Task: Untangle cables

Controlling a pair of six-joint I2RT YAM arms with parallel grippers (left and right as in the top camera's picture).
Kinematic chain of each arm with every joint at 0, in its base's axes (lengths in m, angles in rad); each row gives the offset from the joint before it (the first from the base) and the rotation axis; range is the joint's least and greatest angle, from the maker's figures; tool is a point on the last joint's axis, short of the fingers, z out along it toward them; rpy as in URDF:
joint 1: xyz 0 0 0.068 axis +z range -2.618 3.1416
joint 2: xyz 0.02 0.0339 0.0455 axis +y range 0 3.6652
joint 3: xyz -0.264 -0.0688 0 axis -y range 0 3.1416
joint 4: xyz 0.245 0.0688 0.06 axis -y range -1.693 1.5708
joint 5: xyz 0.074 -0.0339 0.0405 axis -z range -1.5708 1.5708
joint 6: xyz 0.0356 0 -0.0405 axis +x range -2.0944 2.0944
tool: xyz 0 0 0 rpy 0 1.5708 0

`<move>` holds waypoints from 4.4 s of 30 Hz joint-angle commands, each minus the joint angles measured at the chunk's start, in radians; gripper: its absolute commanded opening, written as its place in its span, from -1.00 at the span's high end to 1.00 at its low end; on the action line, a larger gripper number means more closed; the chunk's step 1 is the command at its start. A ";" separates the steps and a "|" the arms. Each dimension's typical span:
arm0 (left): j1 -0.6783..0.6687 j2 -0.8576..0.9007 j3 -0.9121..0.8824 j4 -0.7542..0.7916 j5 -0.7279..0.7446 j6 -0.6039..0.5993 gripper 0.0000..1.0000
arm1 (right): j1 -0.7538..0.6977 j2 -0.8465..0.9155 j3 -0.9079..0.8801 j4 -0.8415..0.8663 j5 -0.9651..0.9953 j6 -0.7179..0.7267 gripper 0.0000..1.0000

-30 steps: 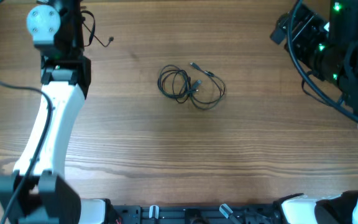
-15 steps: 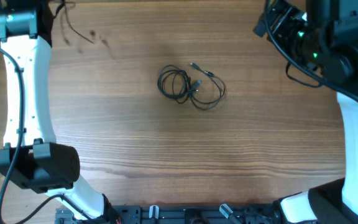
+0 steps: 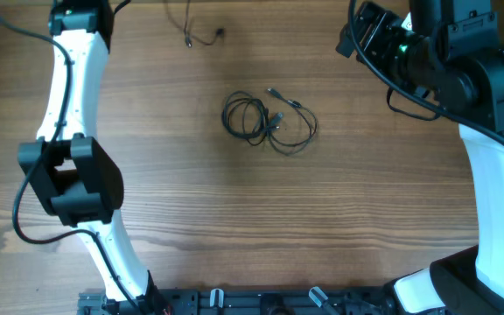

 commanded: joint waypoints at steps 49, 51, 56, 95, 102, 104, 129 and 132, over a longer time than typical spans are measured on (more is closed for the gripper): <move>0.178 0.401 0.004 -0.395 -0.343 -0.043 -0.75 | 0.005 0.179 -0.004 -0.069 -0.185 -0.046 -0.99; 0.178 0.417 0.004 -0.380 -0.335 -0.043 -0.41 | 0.005 0.179 -0.004 -0.066 -0.185 -0.045 -1.00; 0.166 0.428 0.005 -0.295 -0.314 0.116 0.38 | 0.005 0.179 -0.004 -0.063 -0.185 -0.045 -0.99; -0.367 0.088 0.083 -1.357 0.083 0.455 -0.92 | -0.037 0.179 -0.004 -0.145 -0.181 -0.311 -0.99; -0.390 0.132 0.074 -1.260 0.063 0.376 -0.30 | -0.037 0.179 -0.004 -0.144 -0.185 -0.308 -0.99; -0.393 0.147 0.073 -1.260 0.064 0.376 -0.03 | -0.037 0.179 -0.004 -0.145 -0.197 -0.305 -0.99; -0.436 -0.022 0.171 -1.237 0.143 0.383 0.92 | -0.033 0.179 -0.022 -0.094 -0.211 -0.282 -0.99; -0.436 -0.126 0.171 -1.176 0.234 0.383 0.92 | -0.032 0.179 -0.066 -0.078 -0.238 -0.272 -0.99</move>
